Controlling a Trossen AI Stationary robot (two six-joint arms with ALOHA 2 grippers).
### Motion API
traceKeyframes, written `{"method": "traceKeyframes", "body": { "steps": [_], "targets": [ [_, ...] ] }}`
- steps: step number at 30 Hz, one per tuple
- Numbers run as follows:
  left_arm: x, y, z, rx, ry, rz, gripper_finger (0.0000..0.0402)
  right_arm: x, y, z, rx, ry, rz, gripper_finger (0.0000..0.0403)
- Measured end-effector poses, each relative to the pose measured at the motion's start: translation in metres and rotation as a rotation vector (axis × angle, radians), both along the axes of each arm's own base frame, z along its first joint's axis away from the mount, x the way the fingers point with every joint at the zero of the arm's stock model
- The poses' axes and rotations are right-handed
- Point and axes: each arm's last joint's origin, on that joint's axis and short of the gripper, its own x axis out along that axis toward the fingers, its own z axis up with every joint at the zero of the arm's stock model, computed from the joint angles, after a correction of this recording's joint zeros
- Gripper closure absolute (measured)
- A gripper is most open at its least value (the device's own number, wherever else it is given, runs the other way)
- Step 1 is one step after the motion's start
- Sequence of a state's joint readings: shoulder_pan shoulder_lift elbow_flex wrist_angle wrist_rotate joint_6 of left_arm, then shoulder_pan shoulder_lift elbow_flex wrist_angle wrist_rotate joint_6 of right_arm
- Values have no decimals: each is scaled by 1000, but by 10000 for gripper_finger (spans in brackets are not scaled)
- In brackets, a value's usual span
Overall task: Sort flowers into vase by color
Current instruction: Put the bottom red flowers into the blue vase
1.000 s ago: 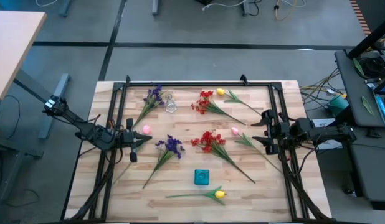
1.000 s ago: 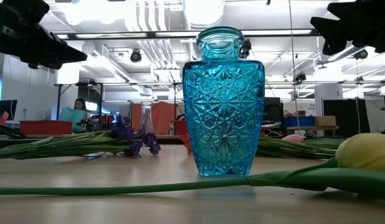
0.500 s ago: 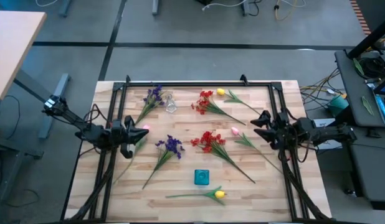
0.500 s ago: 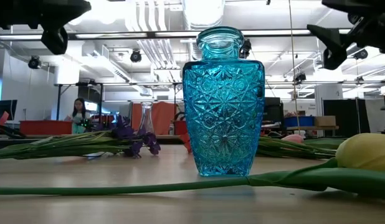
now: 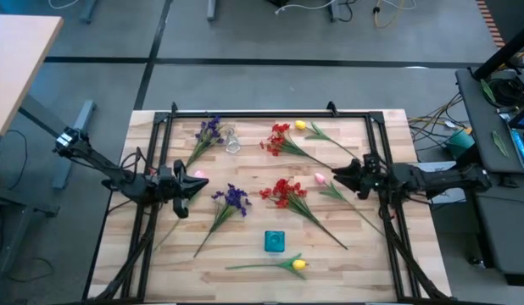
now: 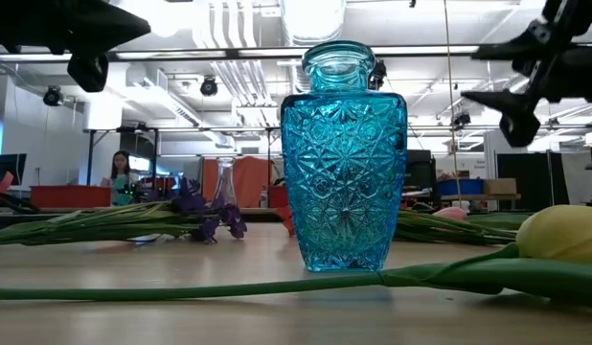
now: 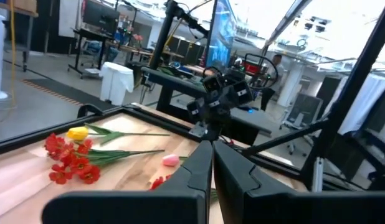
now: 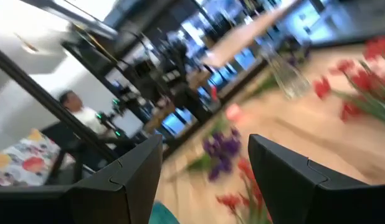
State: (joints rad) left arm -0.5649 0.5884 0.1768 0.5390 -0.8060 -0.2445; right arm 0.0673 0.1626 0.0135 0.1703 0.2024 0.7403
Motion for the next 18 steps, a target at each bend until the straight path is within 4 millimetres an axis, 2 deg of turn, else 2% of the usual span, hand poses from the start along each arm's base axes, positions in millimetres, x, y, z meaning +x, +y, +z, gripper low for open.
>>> {"method": "traceKeyframes", "body": {
  "steps": [5, 12, 15, 18],
  "targets": [
    [7, -4, -4, 40, 38, 40, 402, 16, 1, -2, 4, 212, -9, 175],
    [17, -10, -13, 75, 108, 69, 402, 45, 2, 24, -24, 699, -33, 175],
    [22, -12, -10, 73, 105, 68, 402, 56, 3, 34, -21, 924, -47, 175],
    [27, -16, -3, 75, 97, 69, 402, 71, 5, 40, 7, 1067, -35, 174]
  ]
}}
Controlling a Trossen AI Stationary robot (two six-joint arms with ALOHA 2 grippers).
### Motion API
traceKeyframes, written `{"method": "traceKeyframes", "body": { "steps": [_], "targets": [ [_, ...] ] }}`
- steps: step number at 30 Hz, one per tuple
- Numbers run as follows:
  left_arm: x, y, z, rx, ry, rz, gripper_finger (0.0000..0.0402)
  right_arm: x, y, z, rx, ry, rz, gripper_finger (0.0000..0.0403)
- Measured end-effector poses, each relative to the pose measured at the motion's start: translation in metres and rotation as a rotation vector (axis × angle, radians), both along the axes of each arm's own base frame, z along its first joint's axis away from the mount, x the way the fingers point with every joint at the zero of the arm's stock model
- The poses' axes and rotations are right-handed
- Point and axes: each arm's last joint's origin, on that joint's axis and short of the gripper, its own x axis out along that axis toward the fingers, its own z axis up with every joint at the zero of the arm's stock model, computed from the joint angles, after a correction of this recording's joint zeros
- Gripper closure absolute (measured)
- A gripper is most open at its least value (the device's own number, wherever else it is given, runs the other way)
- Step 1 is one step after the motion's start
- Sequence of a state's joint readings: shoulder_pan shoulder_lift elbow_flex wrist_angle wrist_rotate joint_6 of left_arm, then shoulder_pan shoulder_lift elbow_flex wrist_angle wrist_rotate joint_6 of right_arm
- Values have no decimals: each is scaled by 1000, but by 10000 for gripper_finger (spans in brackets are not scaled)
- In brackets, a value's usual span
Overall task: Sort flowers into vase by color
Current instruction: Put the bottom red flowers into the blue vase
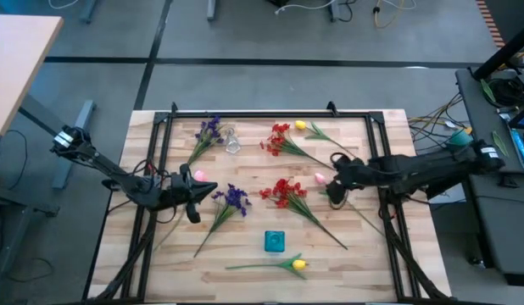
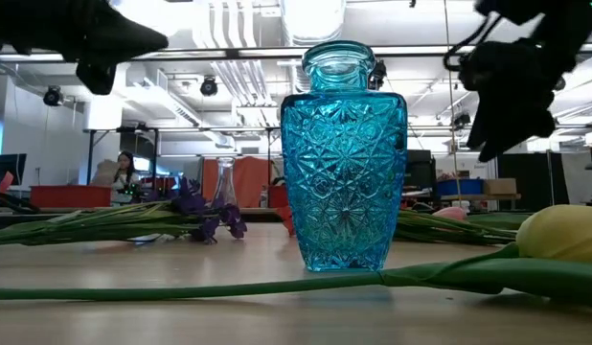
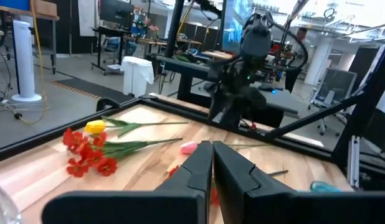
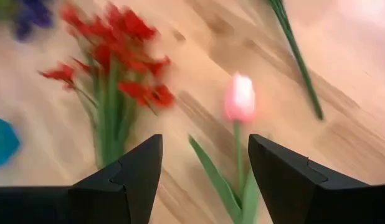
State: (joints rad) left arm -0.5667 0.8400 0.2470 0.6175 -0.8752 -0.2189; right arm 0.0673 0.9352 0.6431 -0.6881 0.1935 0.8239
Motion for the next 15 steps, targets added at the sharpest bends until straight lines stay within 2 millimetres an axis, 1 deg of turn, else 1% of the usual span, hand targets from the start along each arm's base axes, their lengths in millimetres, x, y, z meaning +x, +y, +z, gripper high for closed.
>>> {"method": "traceKeyframes", "body": {
  "steps": [4, 7, 11, 15],
  "targets": [
    [6, -4, 10, 18, -5, 0, 402, 26, 7, 0, 126, 78, 66, 155],
    [9, -6, 16, 37, -6, 4, 402, 46, 12, 3, 120, 93, 80, 127],
    [10, -6, 20, 65, -2, 12, 402, 68, 16, 1, 103, 130, 82, 94],
    [9, -5, 22, 85, -1, 27, 402, 88, 29, -6, 98, 170, 118, 83]
  ]
}}
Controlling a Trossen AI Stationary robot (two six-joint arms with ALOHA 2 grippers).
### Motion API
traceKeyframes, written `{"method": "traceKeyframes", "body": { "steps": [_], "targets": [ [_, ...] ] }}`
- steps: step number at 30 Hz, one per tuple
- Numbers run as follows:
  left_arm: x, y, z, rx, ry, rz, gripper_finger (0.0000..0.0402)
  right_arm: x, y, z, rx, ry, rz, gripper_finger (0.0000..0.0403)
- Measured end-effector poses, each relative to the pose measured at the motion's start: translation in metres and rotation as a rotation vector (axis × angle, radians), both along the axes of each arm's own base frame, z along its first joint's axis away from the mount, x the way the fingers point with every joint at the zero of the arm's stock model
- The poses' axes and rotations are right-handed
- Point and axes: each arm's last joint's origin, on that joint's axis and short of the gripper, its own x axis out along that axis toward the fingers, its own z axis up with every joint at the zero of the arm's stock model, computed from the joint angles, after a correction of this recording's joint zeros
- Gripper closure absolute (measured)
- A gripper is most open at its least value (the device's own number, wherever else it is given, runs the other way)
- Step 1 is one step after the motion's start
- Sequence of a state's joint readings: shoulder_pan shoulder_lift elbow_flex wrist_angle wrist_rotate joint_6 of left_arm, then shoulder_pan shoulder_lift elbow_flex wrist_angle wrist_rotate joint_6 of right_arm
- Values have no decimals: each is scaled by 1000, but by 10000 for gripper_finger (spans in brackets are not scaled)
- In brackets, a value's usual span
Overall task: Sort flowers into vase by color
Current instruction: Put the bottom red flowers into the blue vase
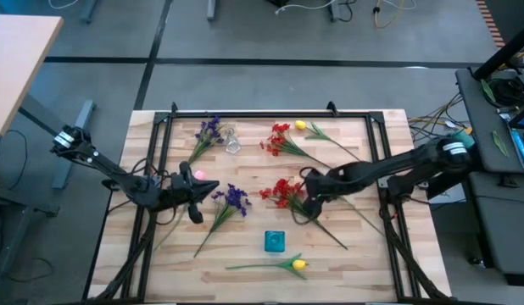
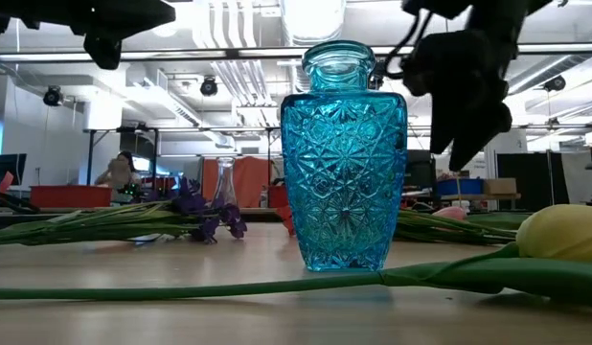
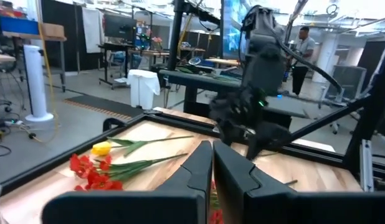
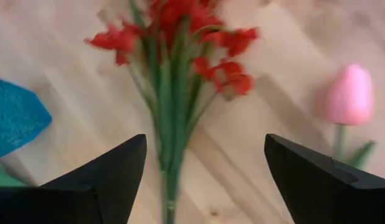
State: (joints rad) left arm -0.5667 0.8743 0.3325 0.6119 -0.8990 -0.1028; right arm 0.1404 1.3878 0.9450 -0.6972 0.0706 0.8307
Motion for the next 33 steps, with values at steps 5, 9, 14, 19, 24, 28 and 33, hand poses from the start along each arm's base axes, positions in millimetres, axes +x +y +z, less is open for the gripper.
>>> {"method": "traceKeyframes", "body": {
  "steps": [5, 9, 14, 19, 24, 28, 33],
  "targets": [
    [-1, 1, 1, 26, 4, 10, 402, 23, 17, -14, -11, 57, 36, 92],
    [-2, 1, 2, 44, 9, 10, 402, 34, 25, -30, -20, 137, 47, 98],
    [-2, 1, 2, 56, 14, 11, 402, 39, 28, -51, -31, 225, 49, 99],
    [-2, 2, 2, 62, 15, 12, 402, 41, 30, -62, -15, 259, 57, 99],
    [-2, 2, 2, 77, 20, 12, 402, 42, 31, -63, -13, 249, 56, 99],
    [-2, 2, 2, 82, 22, 13, 402, 43, 31, -63, -7, 238, 39, 111],
    [-2, 2, 2, 83, 22, 13, 402, 43, 31, -63, -8, 237, 10, 182]
  ]
}}
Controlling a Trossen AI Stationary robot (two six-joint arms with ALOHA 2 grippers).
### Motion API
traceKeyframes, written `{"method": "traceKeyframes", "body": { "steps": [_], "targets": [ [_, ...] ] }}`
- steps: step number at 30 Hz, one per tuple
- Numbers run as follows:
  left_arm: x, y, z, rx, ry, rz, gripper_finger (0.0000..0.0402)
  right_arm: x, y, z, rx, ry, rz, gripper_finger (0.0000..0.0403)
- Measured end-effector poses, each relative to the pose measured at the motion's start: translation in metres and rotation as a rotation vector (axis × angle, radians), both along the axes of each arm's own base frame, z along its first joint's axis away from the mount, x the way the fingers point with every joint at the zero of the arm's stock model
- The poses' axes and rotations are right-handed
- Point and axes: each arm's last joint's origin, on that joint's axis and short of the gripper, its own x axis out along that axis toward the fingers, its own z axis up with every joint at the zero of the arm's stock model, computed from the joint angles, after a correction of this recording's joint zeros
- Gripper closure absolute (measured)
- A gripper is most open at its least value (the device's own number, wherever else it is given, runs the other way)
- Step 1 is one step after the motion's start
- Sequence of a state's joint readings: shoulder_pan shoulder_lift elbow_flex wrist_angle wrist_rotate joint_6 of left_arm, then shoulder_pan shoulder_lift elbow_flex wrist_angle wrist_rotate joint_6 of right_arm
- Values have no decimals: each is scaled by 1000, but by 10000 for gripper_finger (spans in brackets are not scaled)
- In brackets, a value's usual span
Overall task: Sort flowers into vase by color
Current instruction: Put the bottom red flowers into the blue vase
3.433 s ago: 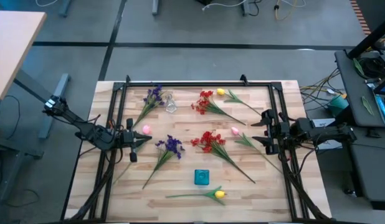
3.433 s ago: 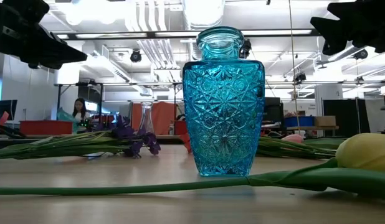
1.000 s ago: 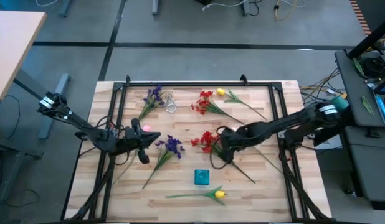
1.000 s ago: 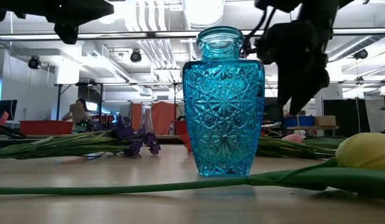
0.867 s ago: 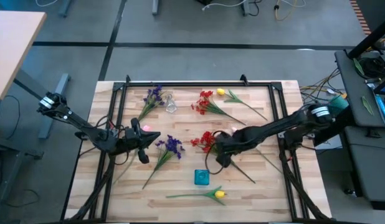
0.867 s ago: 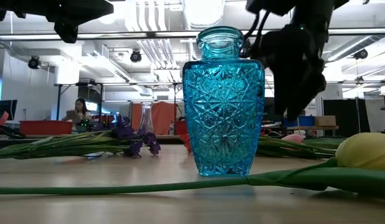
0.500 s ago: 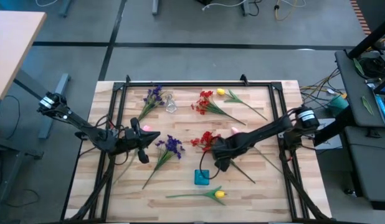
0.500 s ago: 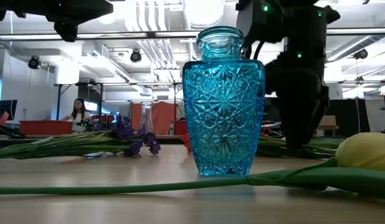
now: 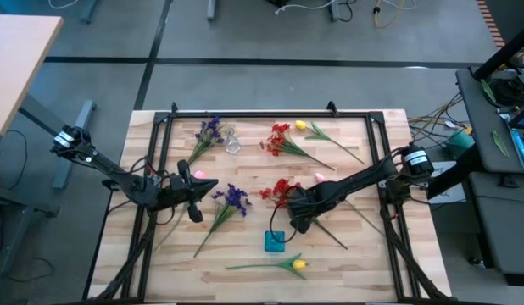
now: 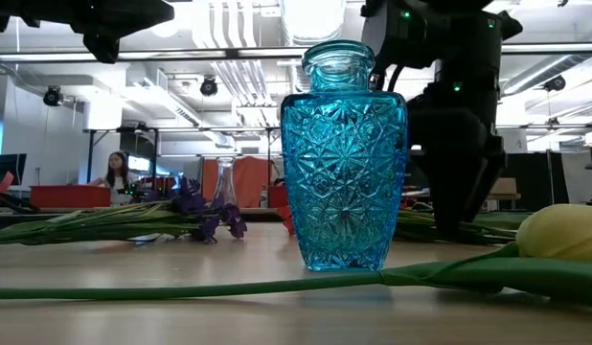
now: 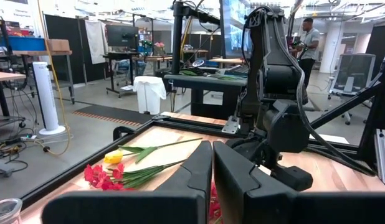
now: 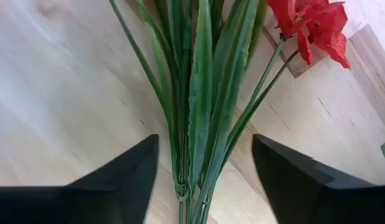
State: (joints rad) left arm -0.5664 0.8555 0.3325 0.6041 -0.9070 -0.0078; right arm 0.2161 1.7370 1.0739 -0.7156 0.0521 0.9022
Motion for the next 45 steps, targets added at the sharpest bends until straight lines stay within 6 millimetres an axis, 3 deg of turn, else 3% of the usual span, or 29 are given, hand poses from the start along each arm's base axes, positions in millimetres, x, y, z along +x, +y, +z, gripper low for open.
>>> {"method": "traceKeyframes", "body": {
  "steps": [8, 12, 22, 30, 39, 45],
  "targets": [
    [0, 0, 0, 1, 1, 0, 402, 3, 0, 0, 8, -32, -7, 330],
    [0, 0, 0, 1, 1, 0, 402, 4, 1, 0, 11, -50, -7, 382],
    [0, 0, -1, 5, 8, 0, 402, 2, -1, 2, 10, -38, -24, 385],
    [1, -1, -2, 10, 16, -1, 402, -3, -11, 40, -68, -172, -2, 385],
    [1, -1, -2, 9, 15, -1, 402, -22, -12, 117, -354, -629, 86, 385],
    [1, -1, -3, 1, 15, -1, 402, -44, 7, 144, -427, -1062, 243, 385]
  ]
}}
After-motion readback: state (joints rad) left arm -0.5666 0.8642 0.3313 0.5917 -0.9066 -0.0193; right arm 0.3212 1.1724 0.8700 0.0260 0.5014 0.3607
